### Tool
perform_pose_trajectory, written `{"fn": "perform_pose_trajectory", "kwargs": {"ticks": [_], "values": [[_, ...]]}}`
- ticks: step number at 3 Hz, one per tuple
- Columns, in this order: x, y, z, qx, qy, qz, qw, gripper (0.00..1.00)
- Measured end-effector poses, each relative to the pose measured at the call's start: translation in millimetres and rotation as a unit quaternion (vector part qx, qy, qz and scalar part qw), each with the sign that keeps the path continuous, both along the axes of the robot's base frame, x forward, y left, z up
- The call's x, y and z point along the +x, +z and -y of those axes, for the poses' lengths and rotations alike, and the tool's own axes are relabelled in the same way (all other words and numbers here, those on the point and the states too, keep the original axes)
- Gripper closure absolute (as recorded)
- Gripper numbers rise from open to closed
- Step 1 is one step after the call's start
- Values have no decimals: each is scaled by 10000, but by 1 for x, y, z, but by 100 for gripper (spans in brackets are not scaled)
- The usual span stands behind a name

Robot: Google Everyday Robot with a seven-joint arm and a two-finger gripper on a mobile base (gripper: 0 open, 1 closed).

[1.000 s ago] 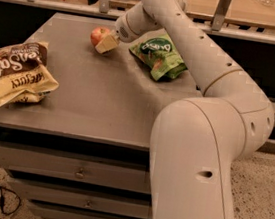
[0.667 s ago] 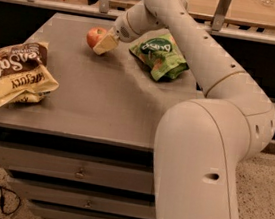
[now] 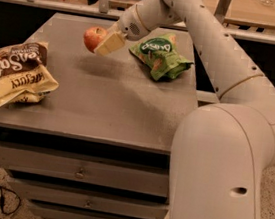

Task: Move apple near brown chip bag

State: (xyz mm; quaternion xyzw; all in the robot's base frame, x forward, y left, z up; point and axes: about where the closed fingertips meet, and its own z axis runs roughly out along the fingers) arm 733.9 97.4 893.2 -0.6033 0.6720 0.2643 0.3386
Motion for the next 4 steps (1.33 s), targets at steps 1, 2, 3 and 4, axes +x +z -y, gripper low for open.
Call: {"fn": "perform_pose_trajectory", "kwargs": {"ticks": [1,2,3,4], "values": [[-45,1,2,-45,464,-222,9987,100],[-113,-20,-16,-177,936,-571,9938,100],[-145,-38,-29,-303,1142,-744,9902,100],[-159,-55,-44,-535,1082,-710,9901,100]]}}
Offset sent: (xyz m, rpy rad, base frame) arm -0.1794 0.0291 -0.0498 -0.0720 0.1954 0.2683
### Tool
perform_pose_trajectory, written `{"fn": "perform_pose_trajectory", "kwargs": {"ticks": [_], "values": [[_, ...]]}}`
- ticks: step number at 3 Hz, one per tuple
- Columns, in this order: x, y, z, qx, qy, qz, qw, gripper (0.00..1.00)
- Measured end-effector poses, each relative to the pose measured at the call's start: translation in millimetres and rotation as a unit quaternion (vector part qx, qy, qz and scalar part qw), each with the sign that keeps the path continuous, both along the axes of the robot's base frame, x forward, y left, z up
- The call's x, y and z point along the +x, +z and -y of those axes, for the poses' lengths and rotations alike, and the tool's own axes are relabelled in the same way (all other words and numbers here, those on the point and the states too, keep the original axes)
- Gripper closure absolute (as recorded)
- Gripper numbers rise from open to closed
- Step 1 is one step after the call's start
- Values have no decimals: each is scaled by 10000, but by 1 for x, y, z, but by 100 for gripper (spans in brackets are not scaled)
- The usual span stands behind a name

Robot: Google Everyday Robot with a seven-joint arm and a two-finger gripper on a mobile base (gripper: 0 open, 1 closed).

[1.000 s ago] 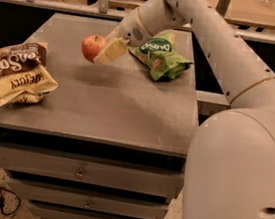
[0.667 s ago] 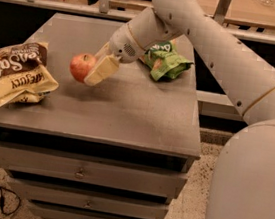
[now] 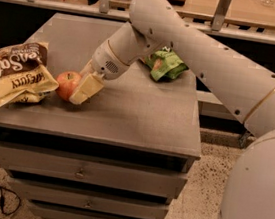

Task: Move apple near brown chip bag

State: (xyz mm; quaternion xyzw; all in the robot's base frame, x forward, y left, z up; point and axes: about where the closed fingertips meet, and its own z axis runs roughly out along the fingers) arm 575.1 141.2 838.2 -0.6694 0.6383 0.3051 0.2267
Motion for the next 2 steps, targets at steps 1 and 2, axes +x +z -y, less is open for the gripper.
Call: {"fn": "perform_pose_trajectory", "kwargs": {"ticks": [1,2], "values": [[-2,-4,-6,-100,-143,111,9998,86],[3,-4,-1,-149,-357,206,9990,62]]}}
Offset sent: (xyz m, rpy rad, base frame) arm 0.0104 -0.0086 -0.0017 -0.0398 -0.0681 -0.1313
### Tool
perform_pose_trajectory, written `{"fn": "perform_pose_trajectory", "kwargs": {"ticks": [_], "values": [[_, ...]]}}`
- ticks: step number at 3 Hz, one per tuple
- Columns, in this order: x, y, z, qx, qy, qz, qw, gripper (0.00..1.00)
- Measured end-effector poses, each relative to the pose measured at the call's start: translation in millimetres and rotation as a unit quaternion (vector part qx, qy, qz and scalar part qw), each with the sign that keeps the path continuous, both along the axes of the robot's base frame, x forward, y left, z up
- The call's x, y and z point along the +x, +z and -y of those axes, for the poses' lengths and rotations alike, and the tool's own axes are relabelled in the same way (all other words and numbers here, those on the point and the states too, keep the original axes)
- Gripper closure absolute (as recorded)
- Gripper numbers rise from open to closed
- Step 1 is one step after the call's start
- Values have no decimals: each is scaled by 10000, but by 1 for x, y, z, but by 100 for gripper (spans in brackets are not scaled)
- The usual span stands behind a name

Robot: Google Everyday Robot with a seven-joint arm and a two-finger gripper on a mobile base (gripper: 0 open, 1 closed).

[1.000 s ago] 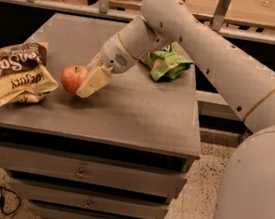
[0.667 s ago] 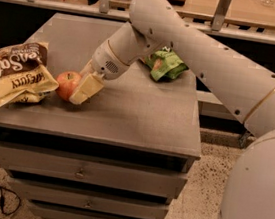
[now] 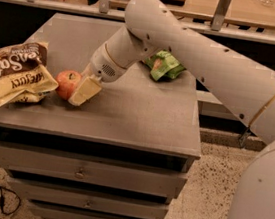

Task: Move apple near brown chip bag

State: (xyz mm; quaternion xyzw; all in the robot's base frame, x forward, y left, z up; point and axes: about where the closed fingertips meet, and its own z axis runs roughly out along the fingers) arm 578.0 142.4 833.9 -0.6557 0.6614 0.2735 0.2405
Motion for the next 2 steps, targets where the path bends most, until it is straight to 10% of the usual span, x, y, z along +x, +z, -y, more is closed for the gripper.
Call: {"fn": "perform_pose_trajectory", "kwargs": {"ticks": [2], "values": [[24,13,28,-163,-259,302,9991,16]]}}
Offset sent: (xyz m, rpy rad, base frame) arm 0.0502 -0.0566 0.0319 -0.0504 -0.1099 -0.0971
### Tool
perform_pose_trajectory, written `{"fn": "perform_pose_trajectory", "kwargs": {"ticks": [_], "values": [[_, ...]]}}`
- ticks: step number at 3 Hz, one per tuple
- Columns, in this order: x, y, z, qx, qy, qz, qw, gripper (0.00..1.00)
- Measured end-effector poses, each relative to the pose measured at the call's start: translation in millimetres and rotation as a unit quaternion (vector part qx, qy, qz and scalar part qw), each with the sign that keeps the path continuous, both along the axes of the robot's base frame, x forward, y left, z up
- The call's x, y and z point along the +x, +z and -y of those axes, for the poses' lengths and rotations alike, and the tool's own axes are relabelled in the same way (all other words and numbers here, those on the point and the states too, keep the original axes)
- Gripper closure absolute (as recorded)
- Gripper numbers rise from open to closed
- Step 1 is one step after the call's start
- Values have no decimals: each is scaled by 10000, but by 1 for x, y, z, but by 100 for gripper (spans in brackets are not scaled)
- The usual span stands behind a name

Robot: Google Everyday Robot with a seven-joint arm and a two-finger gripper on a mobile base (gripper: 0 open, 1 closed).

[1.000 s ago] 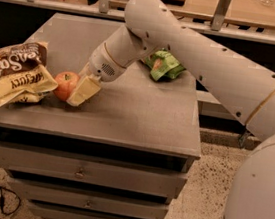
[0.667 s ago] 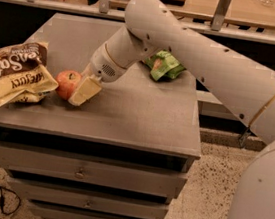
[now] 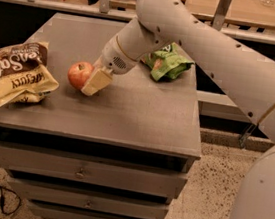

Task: Move apple near brown chip bag

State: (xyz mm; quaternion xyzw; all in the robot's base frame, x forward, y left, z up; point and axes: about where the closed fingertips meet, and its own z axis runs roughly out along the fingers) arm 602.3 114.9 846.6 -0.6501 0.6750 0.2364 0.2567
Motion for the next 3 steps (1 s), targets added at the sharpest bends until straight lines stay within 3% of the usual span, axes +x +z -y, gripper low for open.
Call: {"fn": "perform_pose_trajectory", "kwargs": {"ticks": [1,2,3], "values": [[13,10,14,-41,41,83,9999,0],[35,38,38,16,365,225,9991,0],[35,38,38,16,366,225,9991,0]]}}
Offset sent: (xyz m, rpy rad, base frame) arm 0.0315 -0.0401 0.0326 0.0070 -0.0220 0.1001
